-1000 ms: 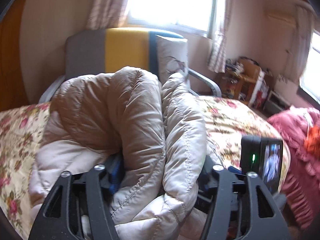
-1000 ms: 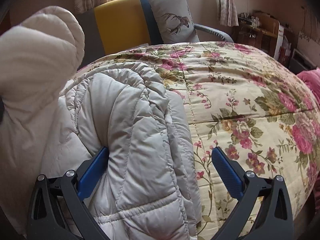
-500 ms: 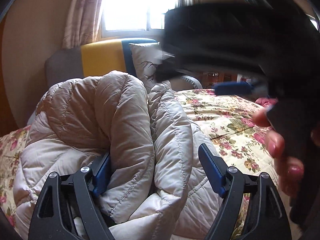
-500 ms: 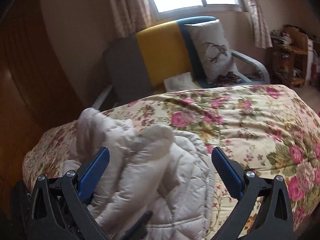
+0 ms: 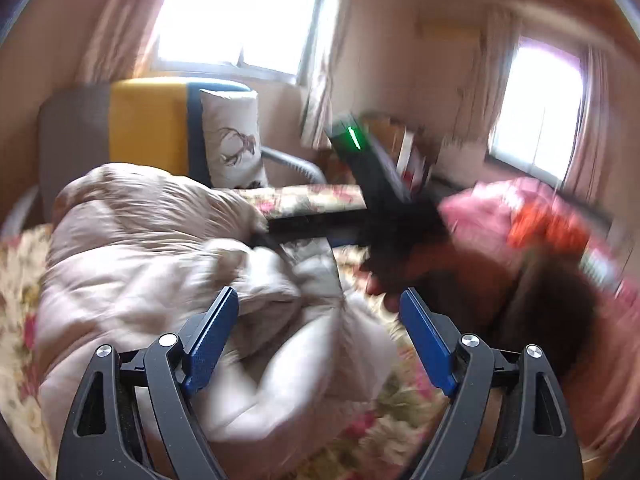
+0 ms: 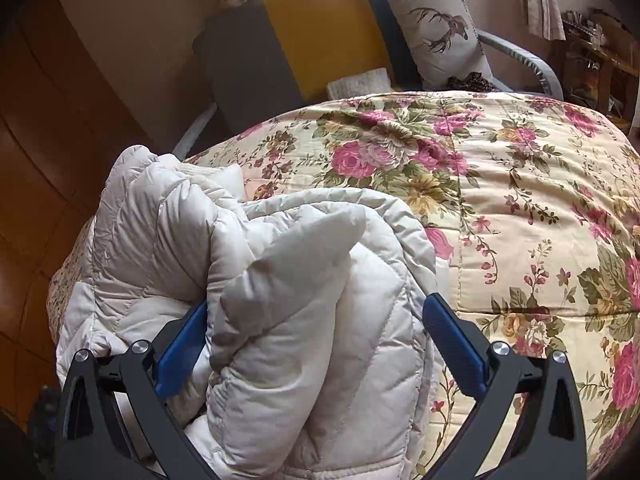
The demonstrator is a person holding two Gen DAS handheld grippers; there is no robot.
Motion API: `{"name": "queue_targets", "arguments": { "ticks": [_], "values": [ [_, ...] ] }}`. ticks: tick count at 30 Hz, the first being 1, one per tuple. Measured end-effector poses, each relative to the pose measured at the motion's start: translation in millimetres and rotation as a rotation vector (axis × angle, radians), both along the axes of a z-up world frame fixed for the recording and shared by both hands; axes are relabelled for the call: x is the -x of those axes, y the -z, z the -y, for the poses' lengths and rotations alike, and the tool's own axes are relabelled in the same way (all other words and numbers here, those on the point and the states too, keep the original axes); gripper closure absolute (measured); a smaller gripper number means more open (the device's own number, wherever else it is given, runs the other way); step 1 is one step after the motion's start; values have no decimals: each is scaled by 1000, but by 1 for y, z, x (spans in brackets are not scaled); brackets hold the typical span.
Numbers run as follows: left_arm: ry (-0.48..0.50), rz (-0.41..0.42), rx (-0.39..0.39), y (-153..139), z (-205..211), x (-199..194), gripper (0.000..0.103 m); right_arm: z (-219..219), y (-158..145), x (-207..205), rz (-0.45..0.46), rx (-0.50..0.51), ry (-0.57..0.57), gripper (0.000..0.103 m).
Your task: Fold large clothes
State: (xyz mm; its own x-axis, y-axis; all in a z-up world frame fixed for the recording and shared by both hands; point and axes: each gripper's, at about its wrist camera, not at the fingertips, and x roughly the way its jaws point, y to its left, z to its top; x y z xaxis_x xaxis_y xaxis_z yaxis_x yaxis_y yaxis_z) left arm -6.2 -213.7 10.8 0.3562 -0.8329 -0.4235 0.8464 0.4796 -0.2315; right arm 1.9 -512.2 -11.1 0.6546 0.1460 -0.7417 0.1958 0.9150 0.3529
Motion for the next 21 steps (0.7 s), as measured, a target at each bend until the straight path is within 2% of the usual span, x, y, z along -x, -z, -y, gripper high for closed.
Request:
{"name": "queue_targets", "arguments": {
  "ticks": [2, 3, 5, 8, 10, 13, 15, 17, 19, 20, 21],
  "values": [
    [-76, -26, 81, -14, -28, -14, 17, 1, 5, 6, 37, 3, 30, 2],
    [-148, -31, 125, -20, -46, -25, 13, 3, 8, 9, 49, -5, 45, 2],
    [-292, -47, 171, -24, -73, -49, 12, 6, 10, 13, 66, -36, 69, 2],
    [-533, -136, 159, -8, -109, -110, 12, 8, 9, 14, 78, -57, 91, 2],
    [-613, -220, 142, 12, -125, -144, 12, 6, 3, 16, 88, -45, 96, 2],
    [-638, -338, 69, 43, -132, -170, 13, 9, -12, 31, 156, -61, 111, 2],
    [-617, -369, 73, 61, -126, -165, 13, 18, -20, 49, 221, -47, 177, 2],
    [-607, -377, 79, 70, -120, -165, 13, 34, -20, 68, 242, -11, 287, 2],
    [-603, -388, 96, 77, -117, -169, 13, 52, -11, 78, 183, 49, 428, 2],
    [-595, -397, 112, 78, -116, -168, 13, 60, -1, 77, 124, 74, 468, 2],
    [-587, -409, 129, 76, -113, -164, 13, 64, 9, 73, 70, 91, 463, 2]
  ]
}}
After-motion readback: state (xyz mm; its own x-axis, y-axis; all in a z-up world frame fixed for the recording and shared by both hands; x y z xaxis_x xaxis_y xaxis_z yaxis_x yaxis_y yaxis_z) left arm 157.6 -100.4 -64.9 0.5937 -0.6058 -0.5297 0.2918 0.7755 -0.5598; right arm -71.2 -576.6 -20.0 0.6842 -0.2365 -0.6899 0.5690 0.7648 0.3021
